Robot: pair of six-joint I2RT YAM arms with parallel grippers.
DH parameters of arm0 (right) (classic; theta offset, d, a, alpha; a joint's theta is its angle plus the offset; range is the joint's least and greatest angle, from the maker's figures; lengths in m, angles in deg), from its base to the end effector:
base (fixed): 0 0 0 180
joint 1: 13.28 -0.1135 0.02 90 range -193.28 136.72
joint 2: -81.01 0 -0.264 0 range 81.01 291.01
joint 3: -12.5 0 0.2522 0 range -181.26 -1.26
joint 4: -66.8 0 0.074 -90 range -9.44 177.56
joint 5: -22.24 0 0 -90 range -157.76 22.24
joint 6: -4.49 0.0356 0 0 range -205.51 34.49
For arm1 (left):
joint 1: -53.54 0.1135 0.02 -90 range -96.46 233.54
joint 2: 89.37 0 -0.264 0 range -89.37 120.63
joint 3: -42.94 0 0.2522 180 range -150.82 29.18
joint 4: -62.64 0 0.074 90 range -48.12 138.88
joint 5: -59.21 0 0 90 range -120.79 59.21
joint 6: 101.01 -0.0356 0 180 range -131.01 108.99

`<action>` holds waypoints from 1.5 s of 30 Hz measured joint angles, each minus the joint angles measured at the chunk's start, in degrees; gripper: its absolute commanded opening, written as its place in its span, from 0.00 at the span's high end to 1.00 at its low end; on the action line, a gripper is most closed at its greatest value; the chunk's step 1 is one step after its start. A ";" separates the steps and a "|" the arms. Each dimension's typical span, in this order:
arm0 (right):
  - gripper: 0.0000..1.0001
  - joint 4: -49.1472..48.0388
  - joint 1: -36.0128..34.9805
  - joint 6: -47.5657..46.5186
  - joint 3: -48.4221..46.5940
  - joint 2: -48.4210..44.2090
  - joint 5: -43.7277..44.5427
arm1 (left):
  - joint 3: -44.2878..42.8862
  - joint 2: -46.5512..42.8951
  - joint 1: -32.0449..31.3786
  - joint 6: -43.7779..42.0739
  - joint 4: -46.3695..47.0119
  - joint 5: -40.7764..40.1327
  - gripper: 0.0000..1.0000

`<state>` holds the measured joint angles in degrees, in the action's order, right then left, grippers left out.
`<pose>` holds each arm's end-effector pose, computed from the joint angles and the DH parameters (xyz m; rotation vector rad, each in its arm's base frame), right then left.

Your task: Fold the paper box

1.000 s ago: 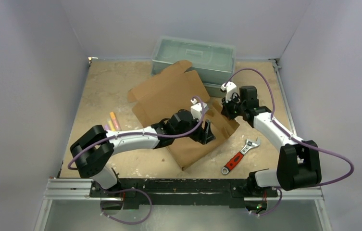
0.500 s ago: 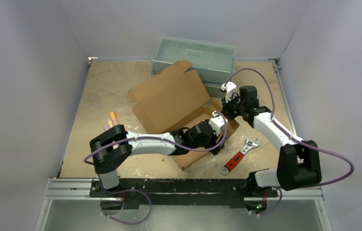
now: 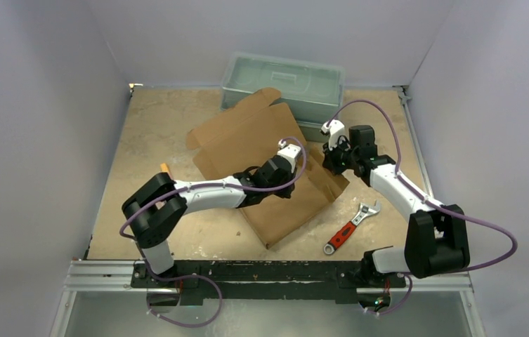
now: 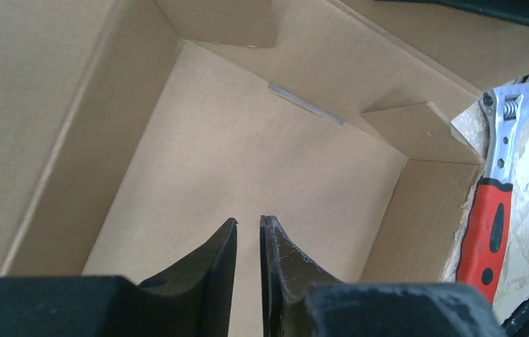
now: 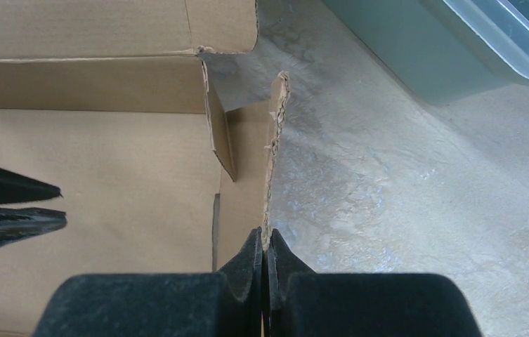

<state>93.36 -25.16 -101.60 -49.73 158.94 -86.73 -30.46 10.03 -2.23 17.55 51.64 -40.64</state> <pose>0.2787 0.0705 0.2310 -0.7137 2.1689 0.3432 0.2171 -0.3082 0.1978 0.4403 2.2348 -0.6163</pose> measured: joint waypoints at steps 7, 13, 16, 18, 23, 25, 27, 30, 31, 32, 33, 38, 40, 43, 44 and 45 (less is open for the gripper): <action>1.00 0.00 -0.22 -0.04 0.02 0.00 -0.07 | -2.49 5.27 -0.96 0.02 -2.14 1.92 0.88; 1.00 0.00 -1.31 -0.09 0.02 0.00 -0.48 | -2.91 7.63 -0.92 -0.02 -3.37 2.21 0.91; 1.00 0.02 -2.10 -0.15 0.02 0.00 -1.14 | -3.02 8.35 -0.90 0.00 -3.32 2.36 0.92; 1.00 0.04 -2.58 -0.35 0.04 0.00 -1.53 | -3.02 8.52 -0.87 0.07 -3.23 2.40 0.92; 1.00 0.04 -4.17 -0.98 0.07 0.00 -2.21 | -2.99 8.55 -0.74 0.42 -2.93 2.67 0.92; 0.93 0.07 -4.81 -1.31 0.07 0.00 -3.04 | -2.99 8.55 -0.61 0.42 -2.75 2.80 0.93; 0.86 0.11 -5.18 -1.55 0.07 0.00 -3.54 | -2.91 8.55 -0.48 0.44 -2.38 2.99 0.93; 0.83 0.11 -5.51 -2.03 0.07 0.00 -4.68 | -2.54 8.55 -0.35 0.46 -1.95 3.17 0.93; 0.83 0.13 -5.53 -2.14 0.07 0.00 -4.87 | -2.32 8.55 -0.26 0.46 -1.81 3.26 0.93; 0.83 0.13 -5.53 -2.21 0.07 0.00 -5.27 | -2.08 8.55 -0.22 0.50 -1.73 3.32 0.93; 0.83 0.15 -5.53 -2.21 0.07 0.00 -5.57 | -1.84 8.55 -0.13 0.63 -1.55 3.41 0.93; 0.83 0.52 -5.53 -2.56 0.07 0.11 -7.72 | -1.05 8.55 -0.07 0.92 0.15 3.67 0.93; 0.83 0.57 -5.53 -2.73 0.07 0.11 -8.52 | -0.74 8.55 0.02 0.94 0.76 3.72 0.93; 0.86 0.66 -5.53 -3.06 0.07 0.17 -9.25 | -0.48 8.55 0.26 1.01 1.40 4.09 0.93; 0.88 0.63 -5.53 -3.06 0.07 0.31 -9.01 | -0.46 8.55 0.31 1.01 1.46 4.15 0.93; 0.91 0.52 -5.53 -3.06 0.07 0.57 -8.48 | -0.46 8.55 0.31 1.03 1.49 4.24 0.93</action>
<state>93.88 -30.69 -104.66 -49.67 159.51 -95.21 -30.91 18.57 -1.93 18.57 53.13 -36.40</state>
